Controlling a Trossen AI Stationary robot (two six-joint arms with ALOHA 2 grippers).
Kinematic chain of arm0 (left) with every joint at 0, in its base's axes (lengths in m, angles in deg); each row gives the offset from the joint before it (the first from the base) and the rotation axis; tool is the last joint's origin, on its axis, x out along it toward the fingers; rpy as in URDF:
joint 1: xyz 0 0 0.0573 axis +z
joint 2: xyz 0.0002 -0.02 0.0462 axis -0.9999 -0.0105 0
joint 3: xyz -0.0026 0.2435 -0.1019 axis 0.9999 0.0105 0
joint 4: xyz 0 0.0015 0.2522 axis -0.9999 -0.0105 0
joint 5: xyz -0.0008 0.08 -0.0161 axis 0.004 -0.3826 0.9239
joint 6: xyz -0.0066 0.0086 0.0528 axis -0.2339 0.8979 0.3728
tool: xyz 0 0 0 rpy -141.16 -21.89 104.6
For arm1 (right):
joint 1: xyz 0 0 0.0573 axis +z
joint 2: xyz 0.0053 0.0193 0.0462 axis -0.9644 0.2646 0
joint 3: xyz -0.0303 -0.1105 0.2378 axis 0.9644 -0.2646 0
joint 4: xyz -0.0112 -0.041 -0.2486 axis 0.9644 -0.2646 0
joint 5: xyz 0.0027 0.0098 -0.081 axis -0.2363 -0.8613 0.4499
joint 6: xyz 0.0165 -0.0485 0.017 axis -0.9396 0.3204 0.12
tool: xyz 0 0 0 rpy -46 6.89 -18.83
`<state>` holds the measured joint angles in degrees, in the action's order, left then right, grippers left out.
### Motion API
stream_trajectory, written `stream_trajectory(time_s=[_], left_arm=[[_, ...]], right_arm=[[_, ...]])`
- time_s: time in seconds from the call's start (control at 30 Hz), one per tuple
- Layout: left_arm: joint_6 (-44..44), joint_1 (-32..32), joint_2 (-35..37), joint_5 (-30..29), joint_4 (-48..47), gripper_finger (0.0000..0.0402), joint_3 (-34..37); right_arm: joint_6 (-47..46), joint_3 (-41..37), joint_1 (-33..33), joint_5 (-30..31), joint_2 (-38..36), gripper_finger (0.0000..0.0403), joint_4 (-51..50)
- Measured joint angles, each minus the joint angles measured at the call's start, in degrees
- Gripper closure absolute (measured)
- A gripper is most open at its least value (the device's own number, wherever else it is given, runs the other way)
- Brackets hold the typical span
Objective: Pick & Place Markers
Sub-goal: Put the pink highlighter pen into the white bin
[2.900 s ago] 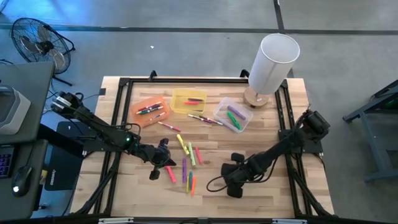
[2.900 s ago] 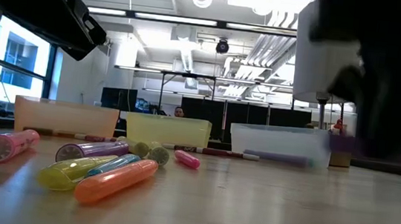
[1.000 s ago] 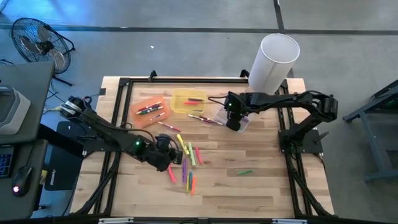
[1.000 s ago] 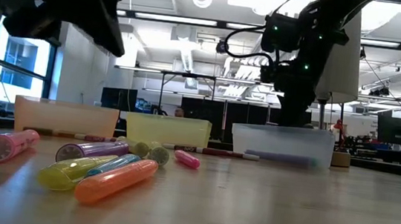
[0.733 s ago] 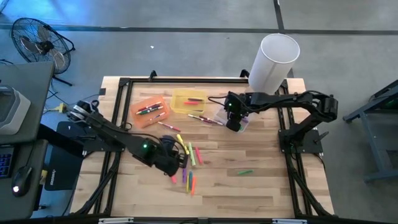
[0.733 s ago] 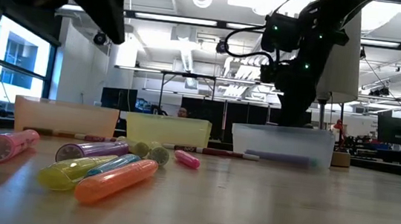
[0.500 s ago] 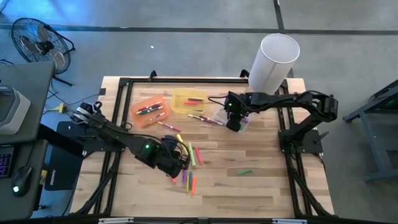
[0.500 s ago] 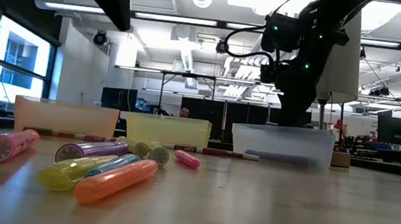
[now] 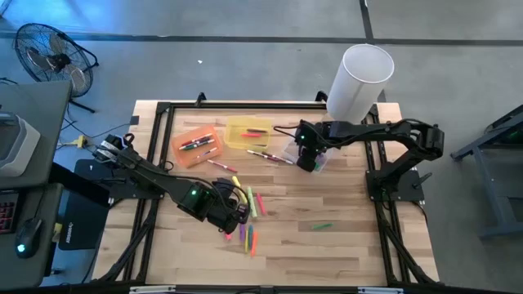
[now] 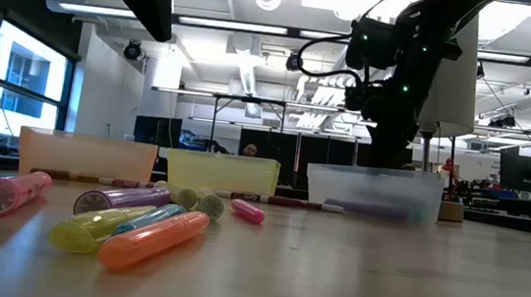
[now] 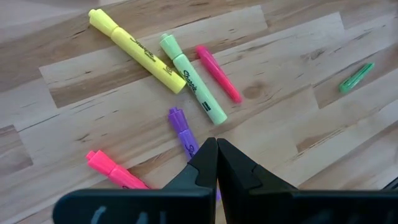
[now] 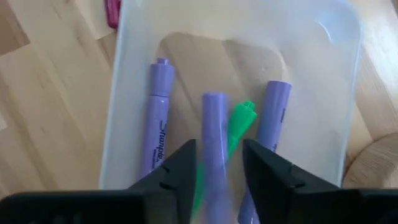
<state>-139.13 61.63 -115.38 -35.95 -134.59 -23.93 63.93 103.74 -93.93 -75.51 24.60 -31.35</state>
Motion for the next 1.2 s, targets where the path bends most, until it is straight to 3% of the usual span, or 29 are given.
stream_trajectory(time_s=[0.23, 0.37, 0.67, 0.93, 1.2], left_arm=[[0.1, 0.0, 0.0, 0.0, 0.0, 0.0402, 0.0], [0.2, 0.0, 0.0, 0.0, 0.0, 0.0401, 0.0], [1.2, 0.0, 0.0, 0.4, 0.0, 0.0401, 0.0], [3.6, 0.0, 0.0, 1.4, -1.6, 0.0400, 0.0], [3.3, 0.0, 0.0, -0.1, -8.1, 0.0345, 0.6]], right_arm=[[0.0, 0.0, 0.0, -1.4, 0.0, 0.0191, -0.1], [0.0, 0.0, 0.0, -3.3, -0.1, 0.0160, -0.2], [-1.0, 0.0, 0.0, -3.7, -7.5, 0.0156, 0.2], [-9.6, 0.0, 2.7, -4.4, -19.2, 0.0156, 0.2], [-19.2, 0.0, 10.1, 0.3, -24.5, 0.0156, -0.3]])
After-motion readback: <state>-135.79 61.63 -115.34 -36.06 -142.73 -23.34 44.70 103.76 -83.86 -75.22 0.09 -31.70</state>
